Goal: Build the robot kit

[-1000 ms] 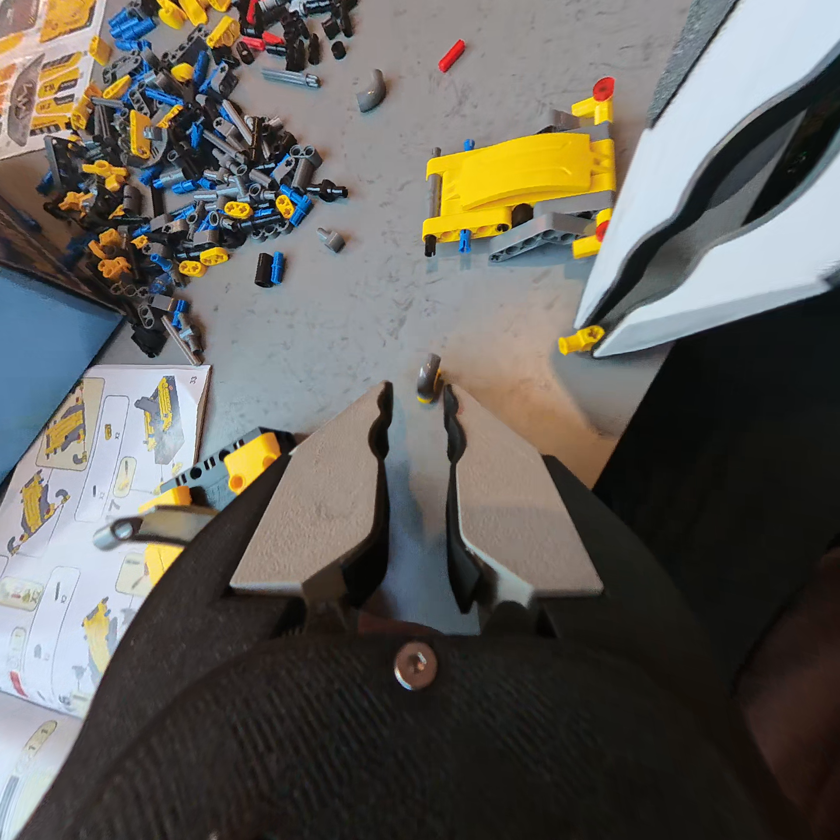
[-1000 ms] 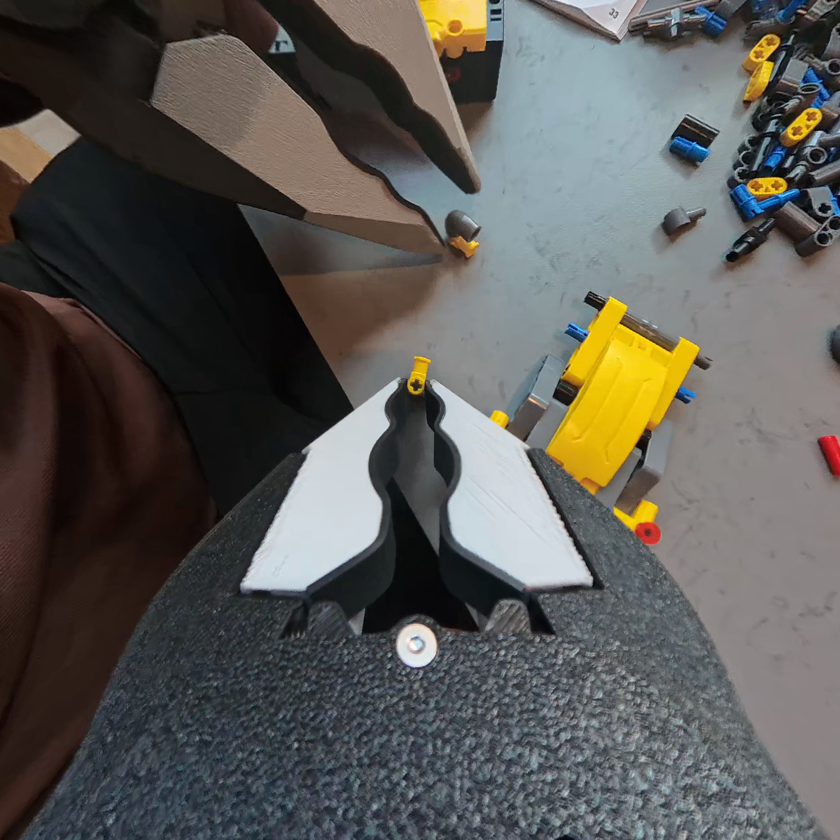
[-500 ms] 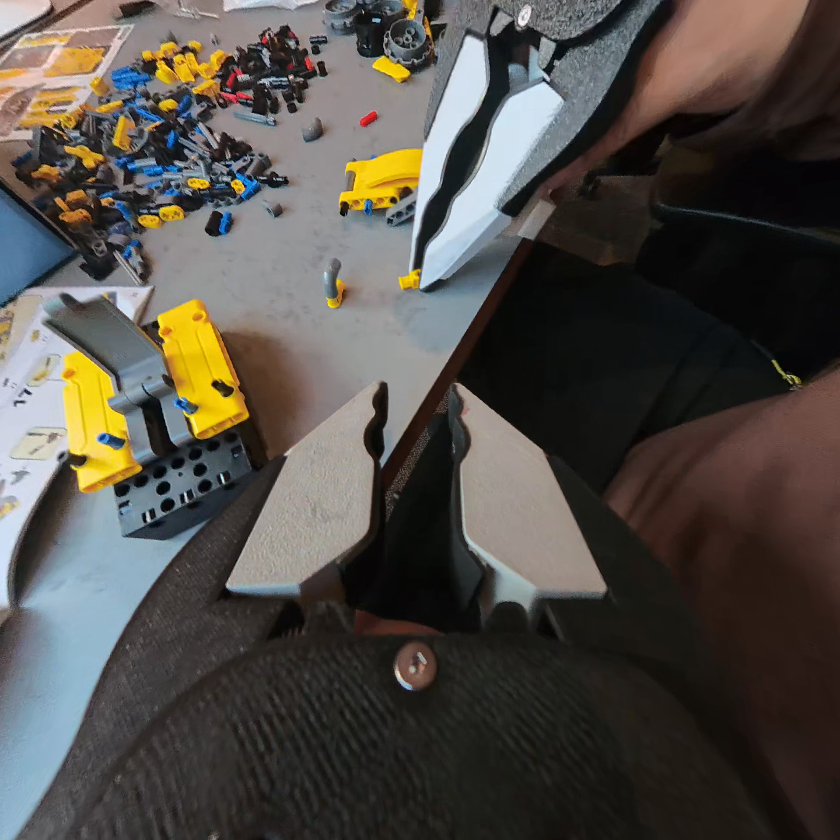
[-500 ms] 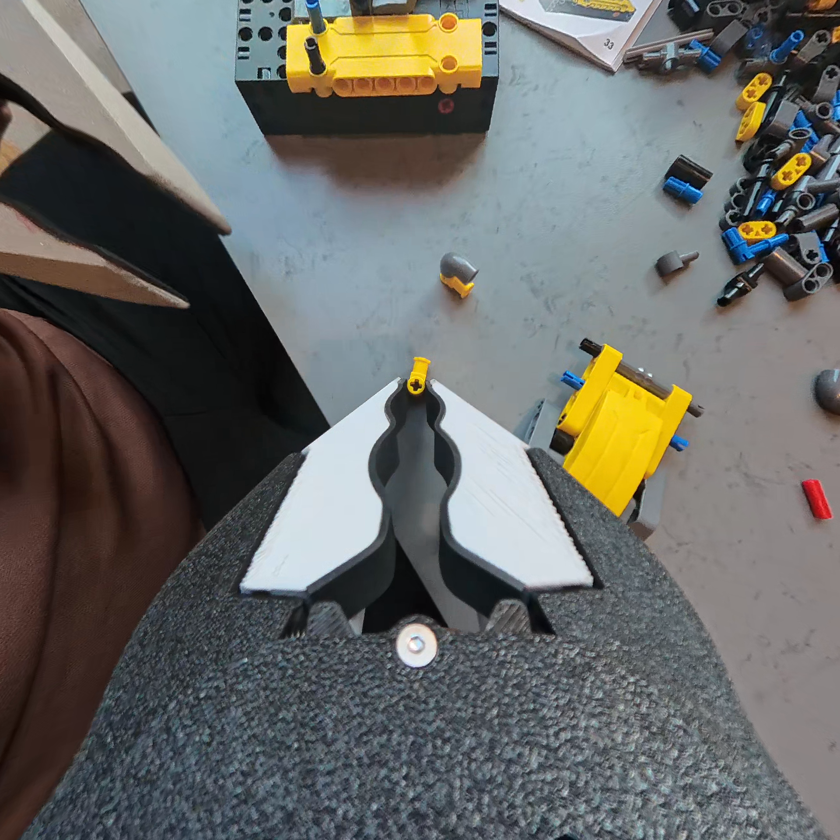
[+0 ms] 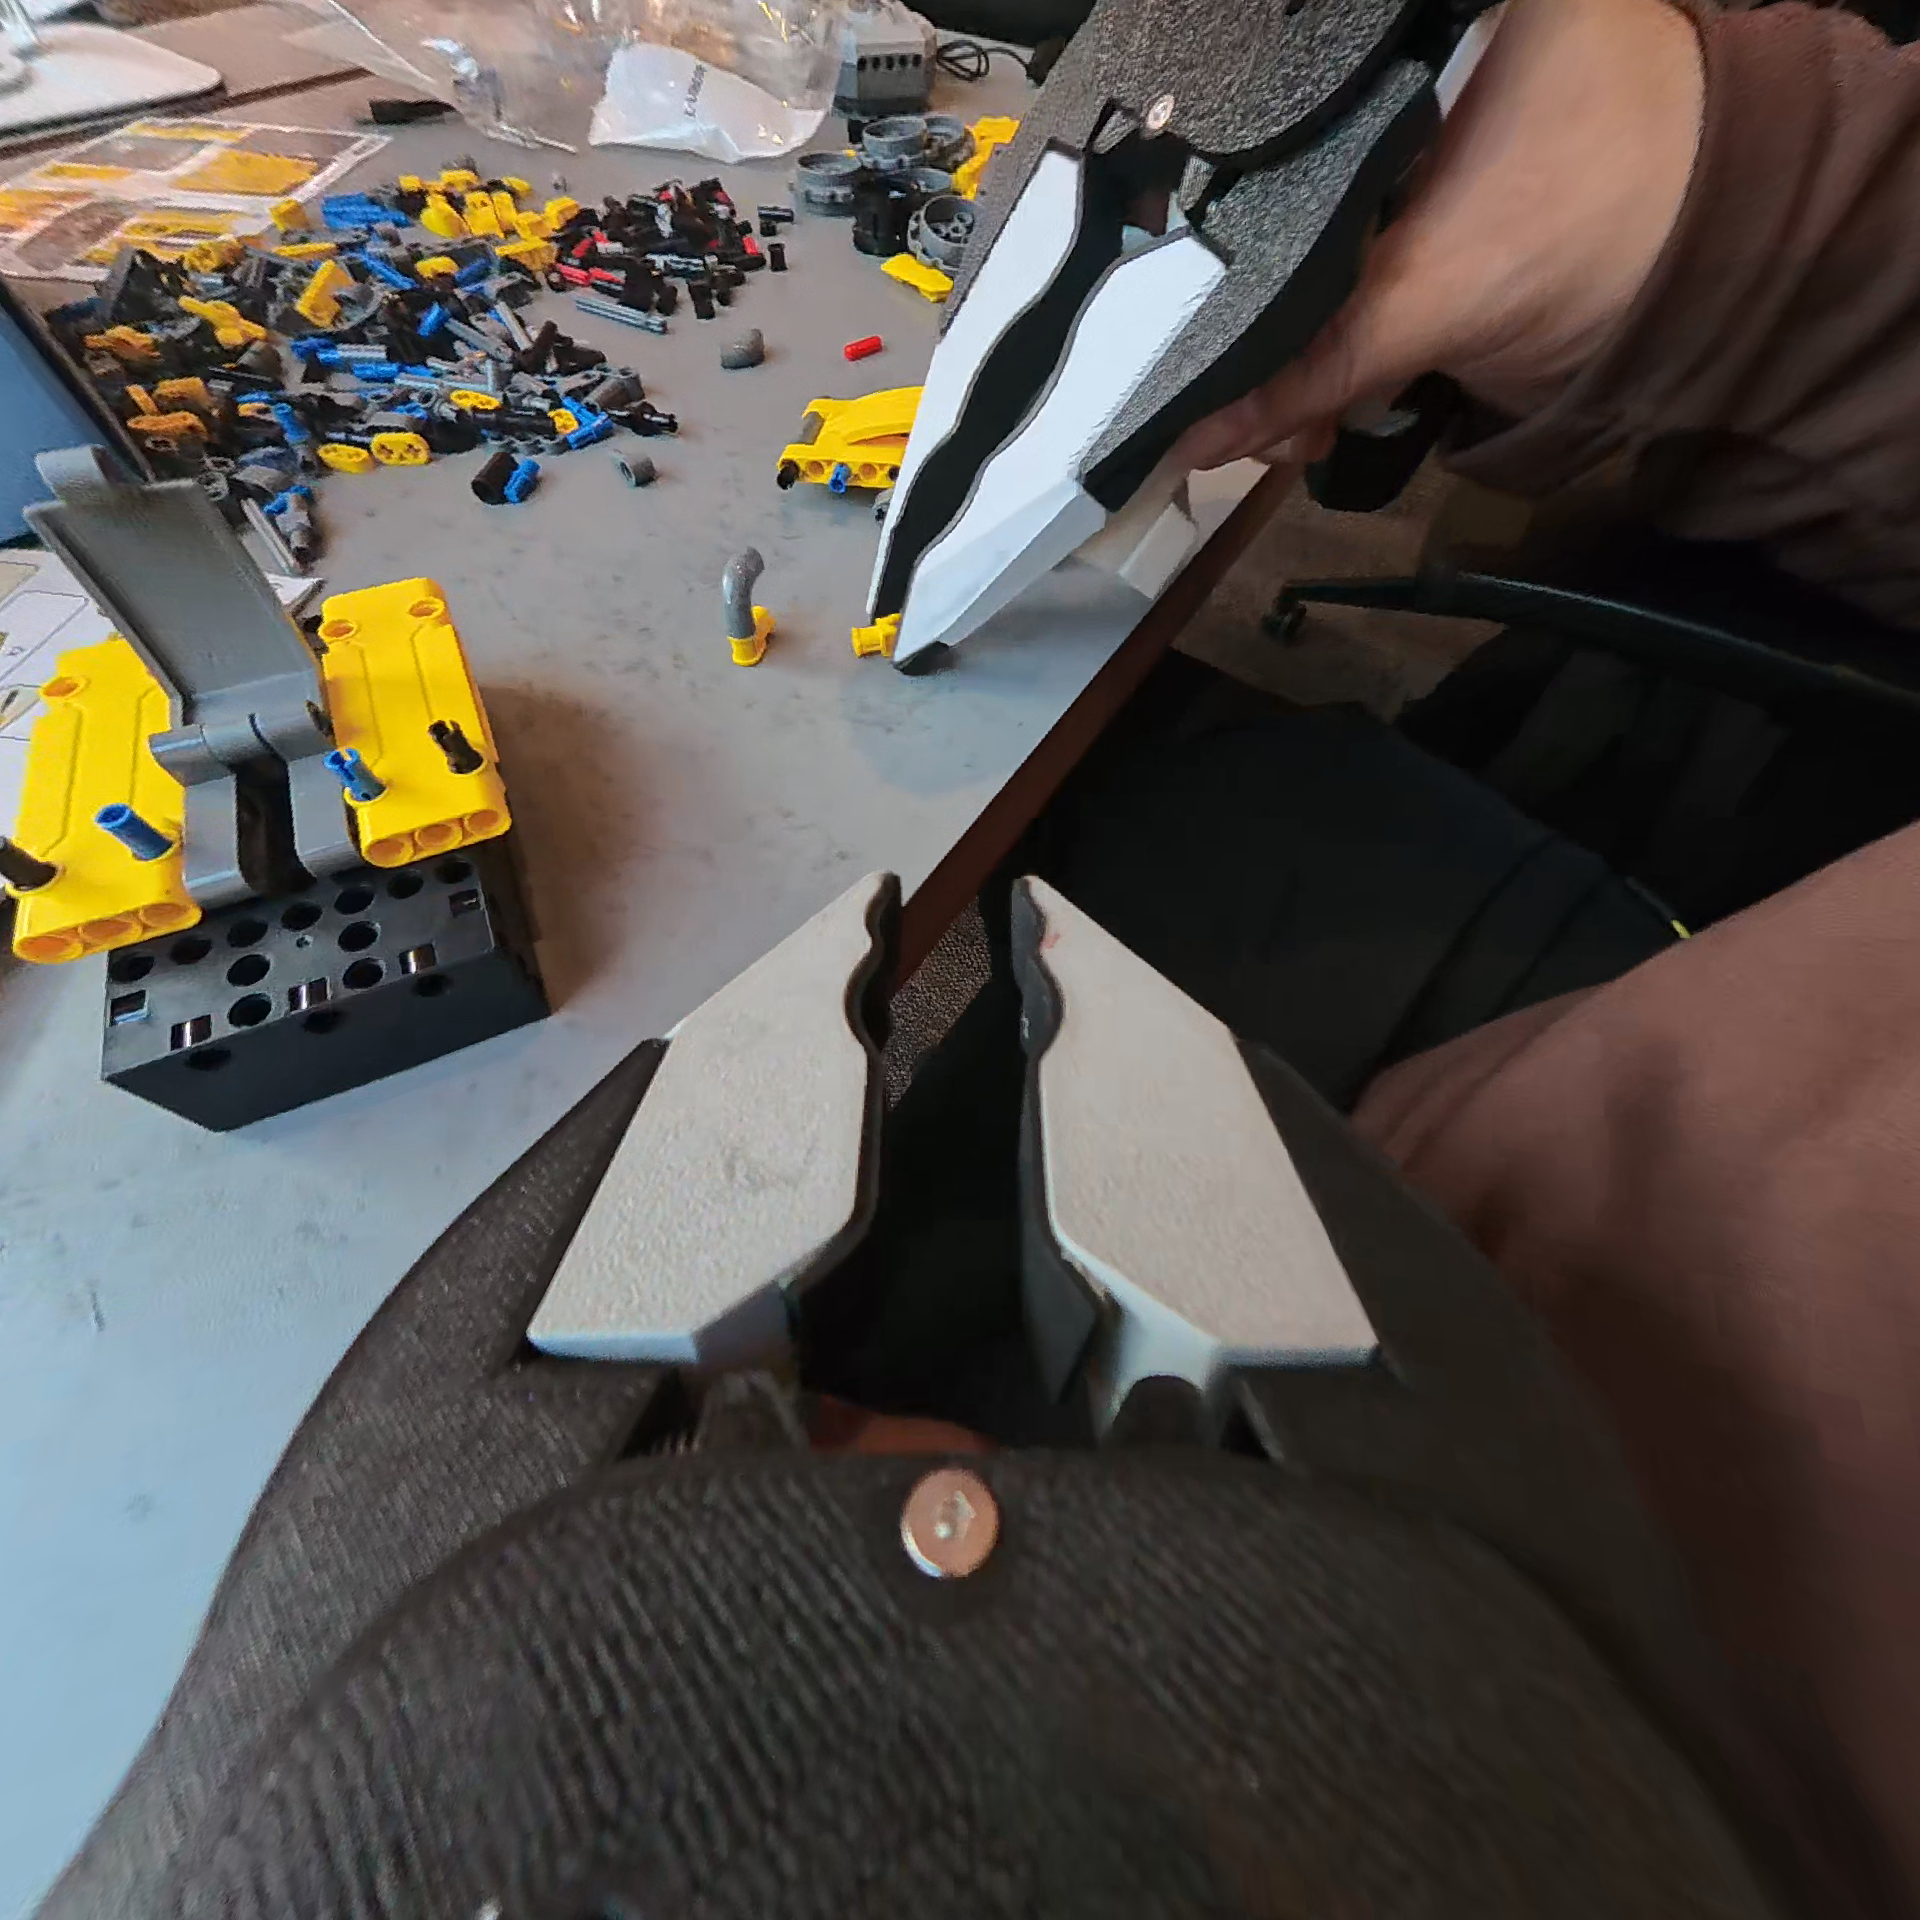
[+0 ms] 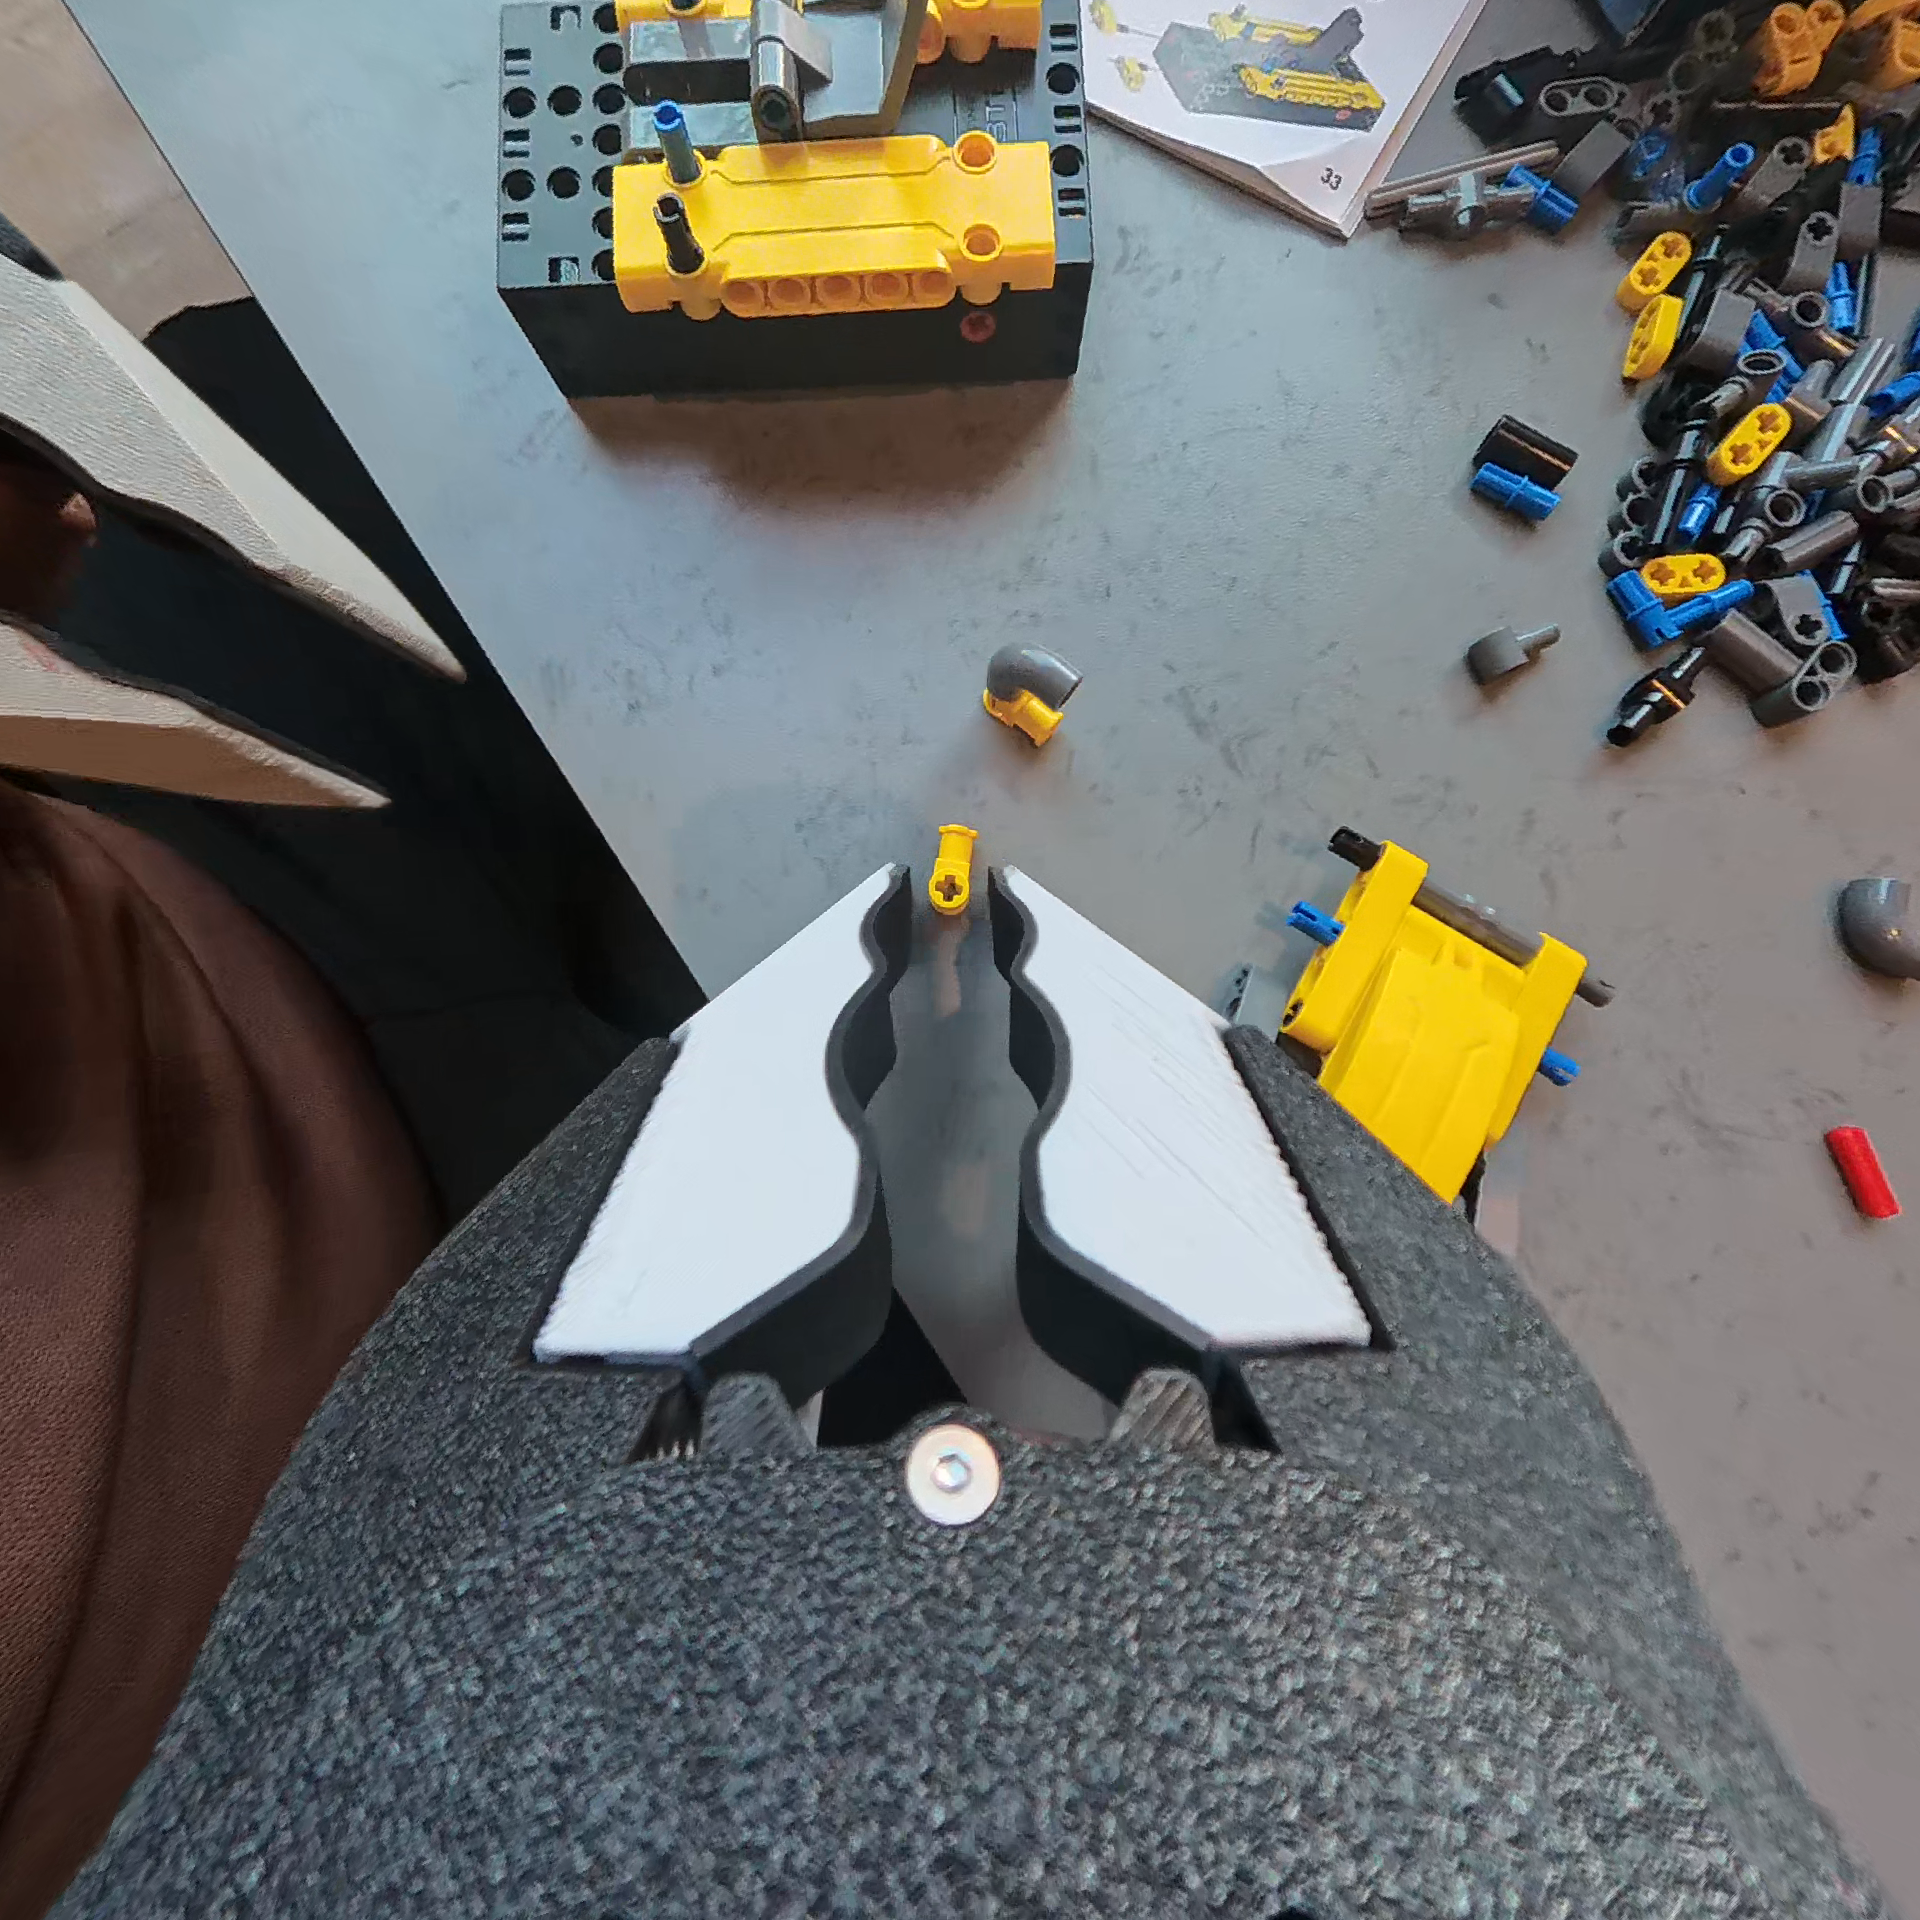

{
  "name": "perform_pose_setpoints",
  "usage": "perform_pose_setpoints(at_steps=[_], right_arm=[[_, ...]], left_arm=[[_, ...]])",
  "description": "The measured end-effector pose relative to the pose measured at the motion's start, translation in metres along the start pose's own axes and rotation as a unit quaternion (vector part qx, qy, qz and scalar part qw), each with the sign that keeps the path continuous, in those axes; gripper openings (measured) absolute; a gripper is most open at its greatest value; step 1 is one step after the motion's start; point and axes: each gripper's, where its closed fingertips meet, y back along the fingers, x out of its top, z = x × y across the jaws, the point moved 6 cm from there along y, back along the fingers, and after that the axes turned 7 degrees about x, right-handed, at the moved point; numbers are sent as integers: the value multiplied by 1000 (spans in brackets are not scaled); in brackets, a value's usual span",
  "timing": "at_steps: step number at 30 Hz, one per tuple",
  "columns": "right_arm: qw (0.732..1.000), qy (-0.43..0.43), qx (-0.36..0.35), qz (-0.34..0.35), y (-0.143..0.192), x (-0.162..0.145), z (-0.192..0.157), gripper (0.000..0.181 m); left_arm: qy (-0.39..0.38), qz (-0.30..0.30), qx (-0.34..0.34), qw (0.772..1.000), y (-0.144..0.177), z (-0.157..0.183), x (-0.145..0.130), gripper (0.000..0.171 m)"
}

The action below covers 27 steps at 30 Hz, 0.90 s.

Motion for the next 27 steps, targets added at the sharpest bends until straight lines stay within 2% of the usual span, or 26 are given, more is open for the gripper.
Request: perform_pose_setpoints(at_steps=[2,8,15,17,20,24,27], right_arm=[[1000,-4,3,-1,1,0,-1,23],[1000,-2,2,8,7,-2,-3,24],[995,-35,41,83,42,10,7,26],[994,-39,25,102,59,13,21,26],[993,-39,-49,105,87,9,61,23],[991,-71,-88,72,105,-11,113,25],[993,-77,-89,25,102,-25,137,23]], left_arm=[[4,0,7,1000,-1,-4,-1,18],[21,7,10,1000,-1,-9,-1,18],[16,3,14,1000,-4,-9,-3,18],[16,2,14,1000,-5,-8,-3,18],[15,2,14,1000,-5,-8,-3,18],[13,-1,14,1000,-7,-7,-3,18],[11,-1,17,1000,-7,-7,-3,18]])
